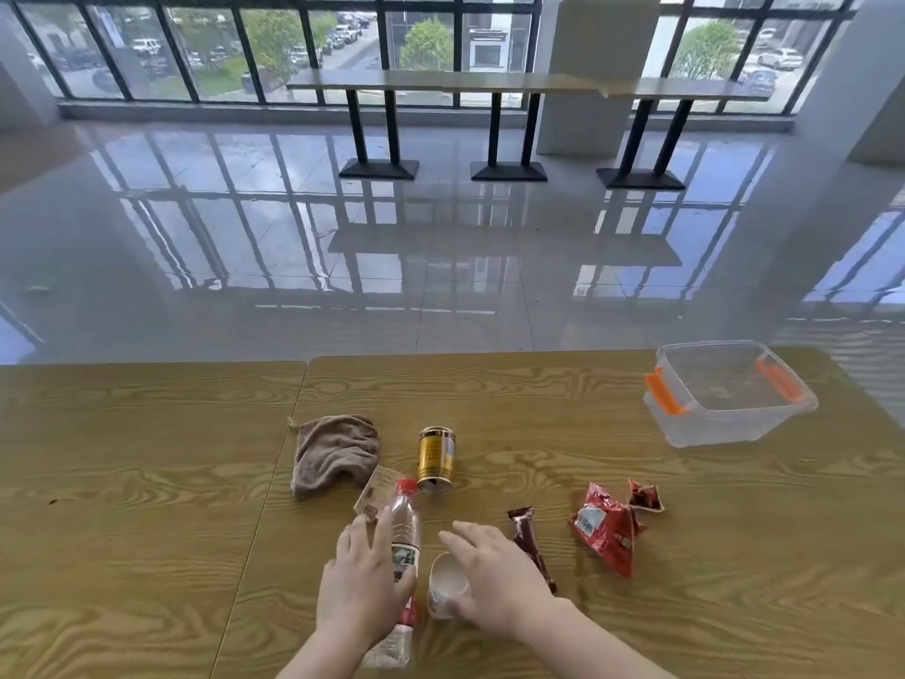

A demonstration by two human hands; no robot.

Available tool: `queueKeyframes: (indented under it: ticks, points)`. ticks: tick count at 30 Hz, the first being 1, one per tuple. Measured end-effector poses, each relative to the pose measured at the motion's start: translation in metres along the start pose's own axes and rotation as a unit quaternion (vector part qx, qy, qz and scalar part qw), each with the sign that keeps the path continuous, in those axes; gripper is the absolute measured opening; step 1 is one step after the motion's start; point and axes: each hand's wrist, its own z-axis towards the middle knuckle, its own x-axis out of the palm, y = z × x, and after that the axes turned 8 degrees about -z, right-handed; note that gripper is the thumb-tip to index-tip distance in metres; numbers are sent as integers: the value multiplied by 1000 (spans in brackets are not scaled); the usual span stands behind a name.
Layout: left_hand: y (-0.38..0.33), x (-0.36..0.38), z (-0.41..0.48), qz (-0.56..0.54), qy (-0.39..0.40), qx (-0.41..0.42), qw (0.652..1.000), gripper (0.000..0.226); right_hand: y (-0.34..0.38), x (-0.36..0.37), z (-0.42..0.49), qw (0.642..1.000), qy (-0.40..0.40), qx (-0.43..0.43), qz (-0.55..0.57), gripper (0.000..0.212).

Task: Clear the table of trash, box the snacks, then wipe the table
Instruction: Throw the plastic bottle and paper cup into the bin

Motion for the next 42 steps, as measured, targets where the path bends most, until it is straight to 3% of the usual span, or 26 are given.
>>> queueKeyframes:
  ticks: [10, 21, 26, 32, 42]
  points:
    - [2, 23, -9, -108, 28, -53, 992, 89, 5, 16, 3, 999, -37, 6, 32, 65]
    - [-19, -7, -17, -152, -71, -35, 985, 82, -22, -22, -21, 981, -164, 38, 95, 65]
    - [-50, -14, -10, -153, -105, 26, 982, 79, -39, -39, -37, 975, -193, 59, 95, 66]
    - [-95, -17, 1, -149, -80, 123, 978, 80, -57, -51, -79, 954, -238, 147, 103, 66]
    - [-176, 10, -18, -147, 36, 293, 944, 80, -69, -31, -203, 865, -320, 368, 119, 67]
